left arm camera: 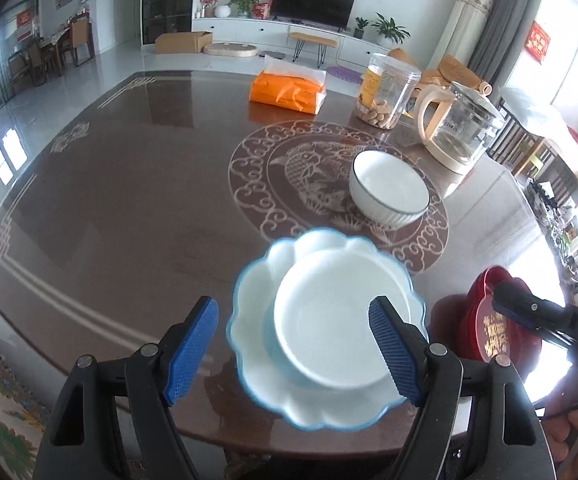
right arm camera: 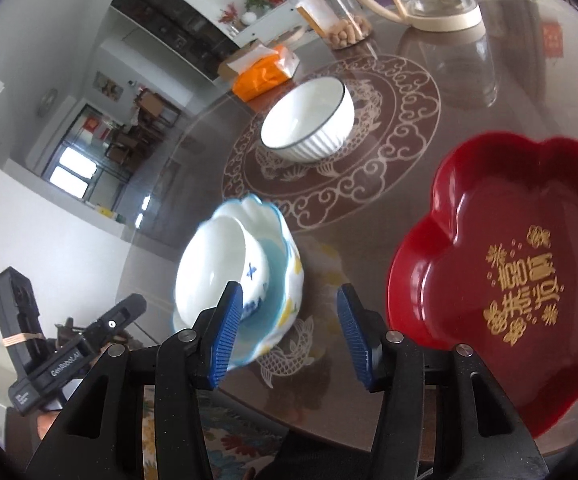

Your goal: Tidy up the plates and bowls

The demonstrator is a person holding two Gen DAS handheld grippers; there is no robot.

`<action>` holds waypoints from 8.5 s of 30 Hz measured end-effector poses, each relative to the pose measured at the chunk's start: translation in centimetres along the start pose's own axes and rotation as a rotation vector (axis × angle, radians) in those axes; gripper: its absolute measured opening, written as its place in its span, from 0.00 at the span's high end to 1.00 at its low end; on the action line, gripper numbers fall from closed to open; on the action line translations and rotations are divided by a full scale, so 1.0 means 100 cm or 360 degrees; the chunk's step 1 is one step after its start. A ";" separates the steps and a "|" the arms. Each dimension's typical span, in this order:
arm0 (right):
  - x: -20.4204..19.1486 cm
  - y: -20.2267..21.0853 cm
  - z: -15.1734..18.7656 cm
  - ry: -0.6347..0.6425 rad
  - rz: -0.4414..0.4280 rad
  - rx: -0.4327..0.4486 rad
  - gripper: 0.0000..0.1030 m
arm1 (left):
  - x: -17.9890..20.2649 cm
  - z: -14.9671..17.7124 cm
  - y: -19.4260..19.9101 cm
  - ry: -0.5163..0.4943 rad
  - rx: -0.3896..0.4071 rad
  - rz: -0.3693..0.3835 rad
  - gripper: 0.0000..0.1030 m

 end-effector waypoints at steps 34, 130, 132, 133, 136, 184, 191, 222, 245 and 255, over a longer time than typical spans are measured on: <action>0.018 -0.119 -0.135 0.0047 0.0473 -0.0140 0.86 | 0.032 -0.100 -0.167 0.0089 -0.0386 0.0182 0.92; -0.031 0.041 0.087 0.0637 0.0698 0.0445 0.33 | 0.015 0.115 0.037 0.0043 0.0204 -0.0263 0.15; -0.030 0.041 0.087 0.0634 0.0699 0.0444 0.33 | 0.014 0.114 0.036 0.0047 0.0199 -0.0263 0.15; -0.030 0.041 0.087 0.0634 0.0700 0.0442 0.33 | 0.014 0.115 0.035 0.0048 0.0197 -0.0264 0.15; -0.030 0.040 0.088 0.0636 0.0702 0.0440 0.33 | 0.013 0.116 0.035 0.0049 0.0193 -0.0269 0.15; -0.040 0.032 0.099 0.0682 0.0675 0.0405 0.33 | 0.000 0.125 0.035 -0.0006 0.0160 -0.0423 0.15; -0.040 0.029 0.099 0.0686 0.0680 0.0400 0.33 | -0.006 0.127 0.033 0.0010 0.0151 -0.0420 0.15; -0.035 -0.002 0.056 0.0547 0.0440 0.0452 0.33 | -0.051 0.092 0.020 0.0190 0.0284 0.0015 0.18; -0.024 -0.099 0.038 0.0420 0.0423 0.0107 0.69 | -0.060 0.084 -0.064 0.0258 0.0059 0.0141 0.75; -0.032 -0.099 0.043 0.0398 0.0345 0.0070 0.87 | -0.051 0.085 -0.061 0.0209 0.0079 0.0104 0.84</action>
Point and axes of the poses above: each gripper's, at about its wrist camera, not at the fingertips, and y roughly against the way its jaws point, x to its right, z to its underside, the point moved 9 cm from there along -y, roughly the way its jaws point, and after that the axes turned 14 degrees about z, right-handed, at the moved point
